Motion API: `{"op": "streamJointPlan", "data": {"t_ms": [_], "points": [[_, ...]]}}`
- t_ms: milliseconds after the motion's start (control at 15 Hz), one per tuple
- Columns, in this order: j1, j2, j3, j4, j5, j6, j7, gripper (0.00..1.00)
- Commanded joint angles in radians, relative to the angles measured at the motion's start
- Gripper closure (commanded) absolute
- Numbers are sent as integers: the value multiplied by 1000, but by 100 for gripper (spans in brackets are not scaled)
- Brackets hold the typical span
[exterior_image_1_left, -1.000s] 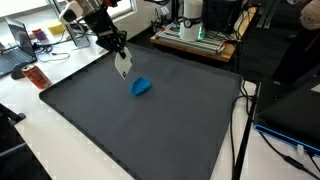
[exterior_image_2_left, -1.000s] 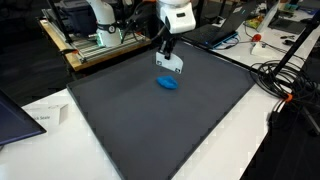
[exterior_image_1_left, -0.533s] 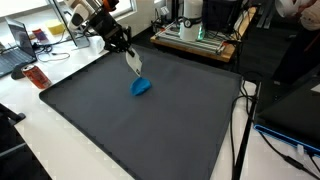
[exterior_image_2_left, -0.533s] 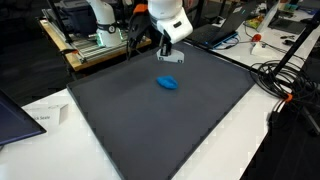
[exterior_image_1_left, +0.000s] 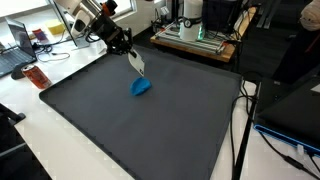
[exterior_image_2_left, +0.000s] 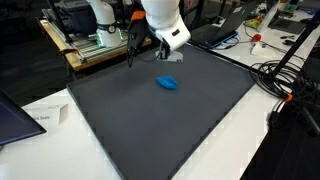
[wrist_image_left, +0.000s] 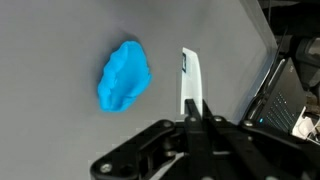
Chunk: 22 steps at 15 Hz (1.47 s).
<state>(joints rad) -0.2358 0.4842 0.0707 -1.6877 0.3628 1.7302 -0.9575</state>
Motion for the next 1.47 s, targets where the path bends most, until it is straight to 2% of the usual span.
{"op": "streamJointPlan", "data": {"t_ms": [0,467,800,1400], "points": [[11,1,-14,4,5,-5,-4,99],[-26,101,-1,152,35,-140,-83,99],[-54,222,8,300,62,-301,-154,99],[-101,447,31,550,108,-491,-186,99]]}}
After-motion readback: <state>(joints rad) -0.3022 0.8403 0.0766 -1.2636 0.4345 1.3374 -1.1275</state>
